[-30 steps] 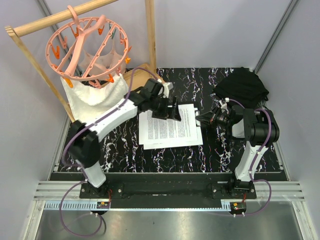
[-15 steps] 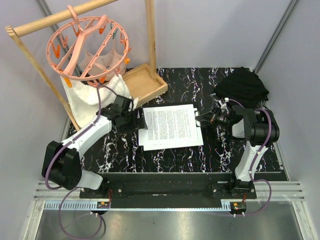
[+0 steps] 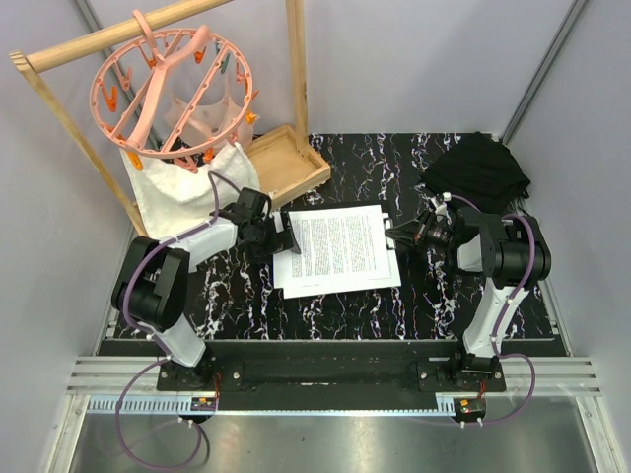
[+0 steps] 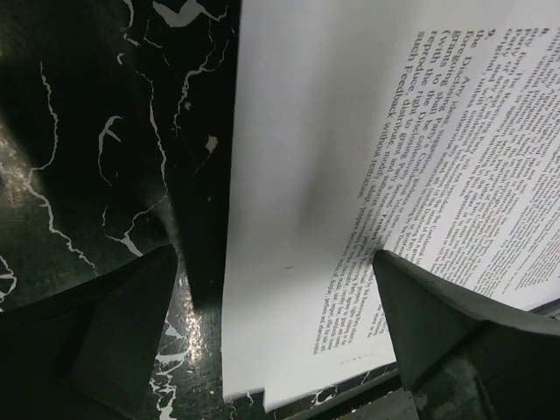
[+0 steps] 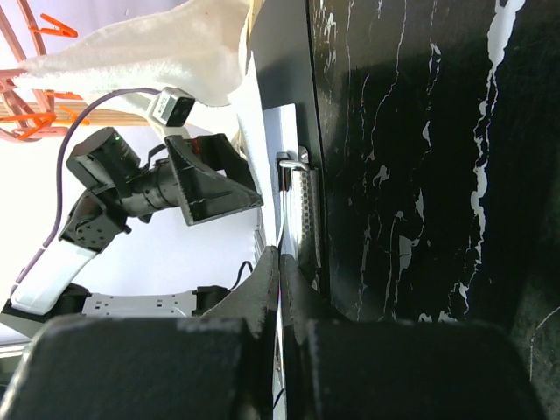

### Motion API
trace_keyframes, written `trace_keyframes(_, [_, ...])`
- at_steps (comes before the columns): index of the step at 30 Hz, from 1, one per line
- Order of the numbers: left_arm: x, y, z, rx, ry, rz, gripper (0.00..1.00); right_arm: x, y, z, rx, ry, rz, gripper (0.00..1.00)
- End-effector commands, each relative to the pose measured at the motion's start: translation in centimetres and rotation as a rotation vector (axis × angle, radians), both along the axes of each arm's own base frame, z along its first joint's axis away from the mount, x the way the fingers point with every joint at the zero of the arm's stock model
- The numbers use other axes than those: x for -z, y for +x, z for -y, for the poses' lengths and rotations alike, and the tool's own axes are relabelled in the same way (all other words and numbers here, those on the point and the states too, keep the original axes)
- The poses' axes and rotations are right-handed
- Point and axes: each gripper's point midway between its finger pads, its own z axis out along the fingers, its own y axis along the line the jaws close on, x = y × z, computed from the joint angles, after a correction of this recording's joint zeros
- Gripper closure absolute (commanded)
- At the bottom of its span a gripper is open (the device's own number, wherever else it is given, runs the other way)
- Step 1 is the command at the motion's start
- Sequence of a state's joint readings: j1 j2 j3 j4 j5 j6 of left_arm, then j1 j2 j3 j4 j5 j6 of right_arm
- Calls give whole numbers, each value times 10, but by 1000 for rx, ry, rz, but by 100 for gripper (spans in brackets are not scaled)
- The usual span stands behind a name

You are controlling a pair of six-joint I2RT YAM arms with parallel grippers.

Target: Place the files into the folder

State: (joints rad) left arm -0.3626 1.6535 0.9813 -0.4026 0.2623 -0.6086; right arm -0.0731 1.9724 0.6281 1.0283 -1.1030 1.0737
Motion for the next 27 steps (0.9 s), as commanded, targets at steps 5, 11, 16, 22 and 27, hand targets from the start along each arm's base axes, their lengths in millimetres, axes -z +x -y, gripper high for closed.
trace_keyframes(5, [-15, 25, 23, -13, -124, 95, 7, -28, 0, -1, -31, 49, 80, 100])
trace_keyframes(11, [5, 30, 14, -36, -53, 60, 11, -44, -2, -3, -38, 116, 129, 100])
trace_keyframes(16, [12, 34, 8, -58, -15, 55, 13, -43, -2, -2, -20, 114, 127, 100])
trace_keyframes(22, [23, 30, 8, -49, -10, 27, 16, -47, -2, -1, -11, 123, 137, 100])
trace_keyframes(27, [28, 27, 6, -55, 6, 9, 16, -59, -2, -1, -6, 137, 165, 100])
